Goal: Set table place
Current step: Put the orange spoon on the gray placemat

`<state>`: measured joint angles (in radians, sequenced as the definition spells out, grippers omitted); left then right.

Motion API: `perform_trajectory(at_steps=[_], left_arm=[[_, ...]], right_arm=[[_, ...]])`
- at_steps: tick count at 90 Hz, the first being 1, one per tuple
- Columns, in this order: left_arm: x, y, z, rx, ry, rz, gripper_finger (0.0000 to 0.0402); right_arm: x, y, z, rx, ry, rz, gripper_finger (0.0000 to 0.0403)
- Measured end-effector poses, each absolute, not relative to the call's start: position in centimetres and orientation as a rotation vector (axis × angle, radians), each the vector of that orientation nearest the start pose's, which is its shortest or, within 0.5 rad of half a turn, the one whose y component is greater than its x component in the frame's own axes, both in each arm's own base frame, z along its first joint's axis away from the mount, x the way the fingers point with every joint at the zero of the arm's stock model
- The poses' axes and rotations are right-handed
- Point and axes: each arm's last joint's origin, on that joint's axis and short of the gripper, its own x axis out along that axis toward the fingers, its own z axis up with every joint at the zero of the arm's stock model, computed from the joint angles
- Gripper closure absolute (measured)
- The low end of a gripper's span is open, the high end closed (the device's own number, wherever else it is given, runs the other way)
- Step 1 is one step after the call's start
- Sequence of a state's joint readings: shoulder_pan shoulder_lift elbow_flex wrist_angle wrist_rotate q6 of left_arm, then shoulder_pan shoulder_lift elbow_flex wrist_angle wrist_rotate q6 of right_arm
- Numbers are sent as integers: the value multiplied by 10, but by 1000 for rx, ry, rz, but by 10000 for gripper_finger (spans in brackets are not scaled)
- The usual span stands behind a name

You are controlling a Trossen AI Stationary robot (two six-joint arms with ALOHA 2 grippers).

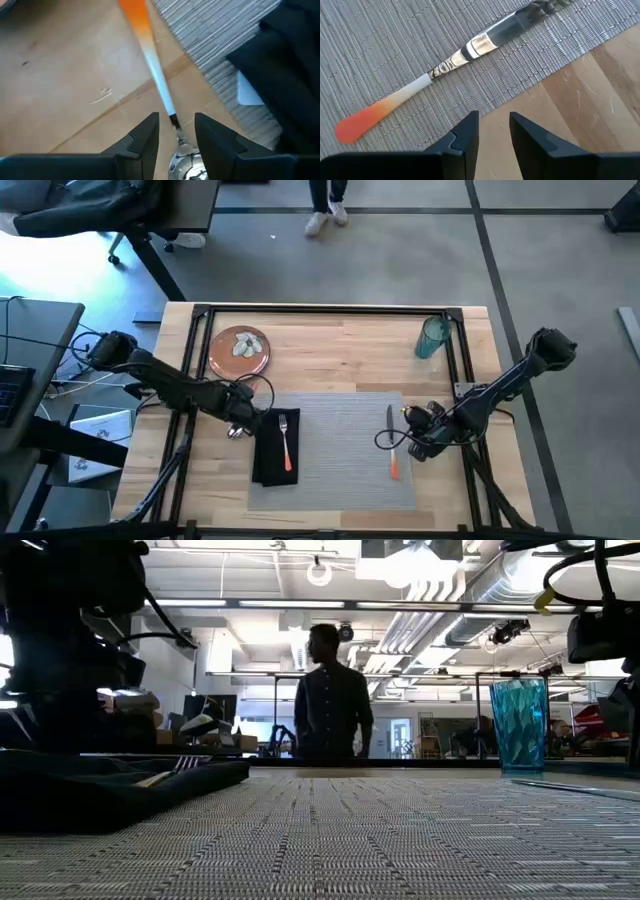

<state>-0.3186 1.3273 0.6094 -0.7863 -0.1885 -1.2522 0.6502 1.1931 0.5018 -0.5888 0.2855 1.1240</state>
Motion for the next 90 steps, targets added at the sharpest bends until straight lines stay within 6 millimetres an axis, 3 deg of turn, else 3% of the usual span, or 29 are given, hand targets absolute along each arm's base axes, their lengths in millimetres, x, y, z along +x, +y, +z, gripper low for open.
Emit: perform_trajectory(at_steps=[25,41,57,76,90], left_arm=[[171,-48,131,-636,1288,740,298],[173,-49,140,-509,1323,698,383],[185,-55,173,-334,1316,644,397],[200,-69,225,-139,1257,545,400],[208,-83,253,23,1161,414,401]], right_arm=[[147,100,148,385,1091,-365,309],[147,100,148,382,1099,-357,309],[146,101,153,399,1108,-323,309],[156,105,185,402,994,-255,309],[166,109,204,376,845,-249,309]])
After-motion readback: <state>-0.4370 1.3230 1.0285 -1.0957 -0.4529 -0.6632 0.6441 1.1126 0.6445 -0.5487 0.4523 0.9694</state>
